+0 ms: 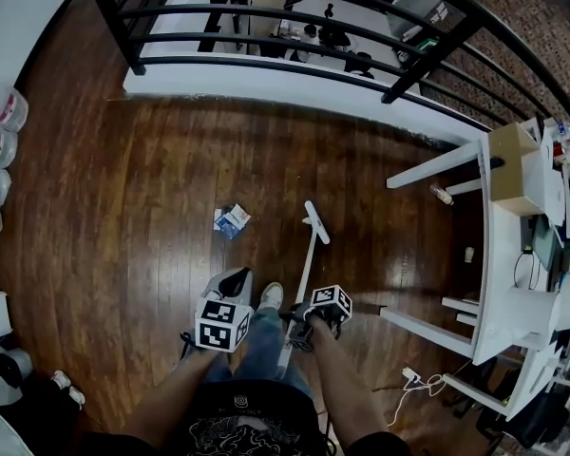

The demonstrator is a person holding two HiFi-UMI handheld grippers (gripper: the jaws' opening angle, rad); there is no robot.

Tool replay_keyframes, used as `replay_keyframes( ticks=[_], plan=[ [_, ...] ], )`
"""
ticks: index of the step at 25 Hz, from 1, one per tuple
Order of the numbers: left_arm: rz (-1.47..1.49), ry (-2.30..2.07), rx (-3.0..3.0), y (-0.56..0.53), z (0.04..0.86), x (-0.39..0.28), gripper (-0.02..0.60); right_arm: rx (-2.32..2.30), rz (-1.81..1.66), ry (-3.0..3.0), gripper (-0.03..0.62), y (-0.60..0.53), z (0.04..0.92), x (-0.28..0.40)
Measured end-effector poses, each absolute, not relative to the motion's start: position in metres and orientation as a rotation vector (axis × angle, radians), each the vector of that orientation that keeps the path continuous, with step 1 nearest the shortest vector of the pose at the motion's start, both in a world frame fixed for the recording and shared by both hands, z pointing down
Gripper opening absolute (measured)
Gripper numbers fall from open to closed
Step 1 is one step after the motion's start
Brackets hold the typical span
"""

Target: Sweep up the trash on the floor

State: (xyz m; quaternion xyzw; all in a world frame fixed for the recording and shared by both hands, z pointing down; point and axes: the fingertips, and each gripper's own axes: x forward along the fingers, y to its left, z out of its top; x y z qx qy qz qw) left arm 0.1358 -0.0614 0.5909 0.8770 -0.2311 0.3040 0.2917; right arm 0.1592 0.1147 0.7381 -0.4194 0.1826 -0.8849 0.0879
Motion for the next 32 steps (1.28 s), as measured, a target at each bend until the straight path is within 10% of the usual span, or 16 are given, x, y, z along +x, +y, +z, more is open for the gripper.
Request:
replay_keyframes(
  ticks=[32],
  plan=[
    [0.707,-0.8,2.245,-0.113,0.587,-0.069,0.005,-1.011,-2.533,0.596,0.002,0.012,0.688,-0.068]
  ],
)
